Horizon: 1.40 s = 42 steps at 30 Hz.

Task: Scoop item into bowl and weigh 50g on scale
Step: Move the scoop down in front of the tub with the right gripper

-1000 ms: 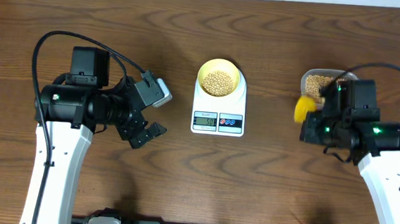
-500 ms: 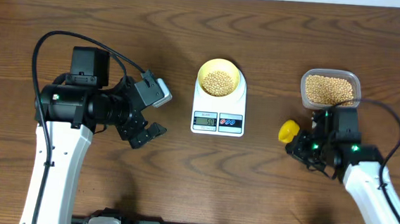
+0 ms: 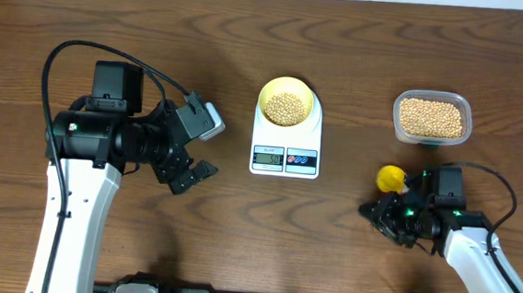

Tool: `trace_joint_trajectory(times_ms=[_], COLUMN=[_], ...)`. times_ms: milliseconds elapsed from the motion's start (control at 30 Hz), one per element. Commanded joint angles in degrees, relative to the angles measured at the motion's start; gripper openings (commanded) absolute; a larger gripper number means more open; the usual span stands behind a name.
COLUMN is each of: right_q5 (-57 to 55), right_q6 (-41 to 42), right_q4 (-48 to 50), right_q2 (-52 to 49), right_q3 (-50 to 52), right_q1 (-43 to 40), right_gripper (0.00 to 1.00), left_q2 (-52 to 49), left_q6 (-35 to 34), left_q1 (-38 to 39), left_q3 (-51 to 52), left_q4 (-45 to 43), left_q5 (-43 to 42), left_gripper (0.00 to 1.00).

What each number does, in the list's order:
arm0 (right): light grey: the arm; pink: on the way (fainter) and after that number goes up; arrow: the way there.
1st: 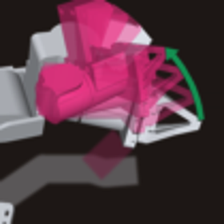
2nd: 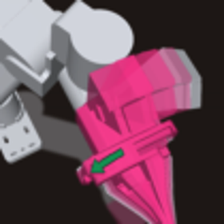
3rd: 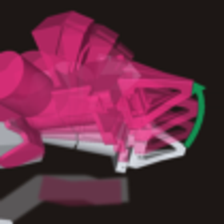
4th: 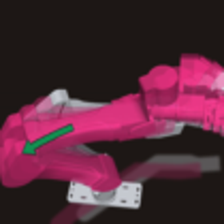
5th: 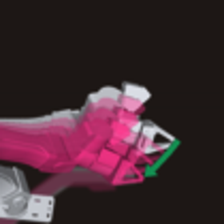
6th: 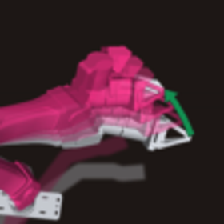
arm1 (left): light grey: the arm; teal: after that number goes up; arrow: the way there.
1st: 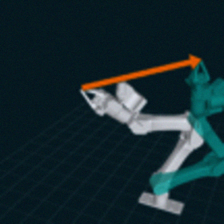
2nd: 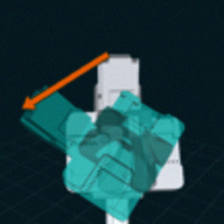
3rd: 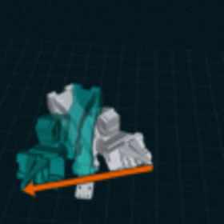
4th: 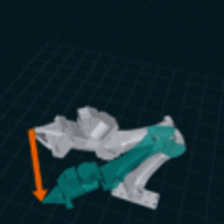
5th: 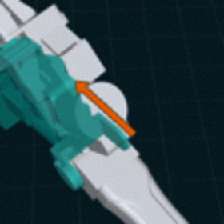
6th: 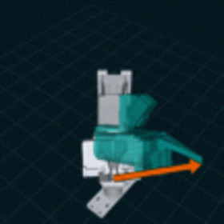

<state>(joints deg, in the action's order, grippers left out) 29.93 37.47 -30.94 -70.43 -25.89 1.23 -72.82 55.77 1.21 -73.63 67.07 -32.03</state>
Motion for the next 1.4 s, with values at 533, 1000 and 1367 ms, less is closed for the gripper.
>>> trace_joint_trajectory(times_ms=[533, 1000, 1367], right_q5=[-4.22, -7.32, -9.51], right_q6=[0.17, -5.18, -11.56], right_q4=[-2.05, -2.97, -3.1], right_q2=[0.24, 1.2, 13.0], right_q3=[0.09, 0.09, 0.09], right_q1=[-0.17, -0.17, -0.17], right_gripper=[0.99, 0.99, 0.99], left_q2=[-0.15, -0.15, -0.15], left_q6=[0.55, 0.55, 0.55], left_q1=[-0.28, -0.28, -0.28], left_q3=[-0.31, -0.31, -0.31], left_q4=[0.17, 0.17, 0.15], left_q5=[-0.48, -0.48, -0.48], left_gripper=[0.98, 0.98, 0.98])
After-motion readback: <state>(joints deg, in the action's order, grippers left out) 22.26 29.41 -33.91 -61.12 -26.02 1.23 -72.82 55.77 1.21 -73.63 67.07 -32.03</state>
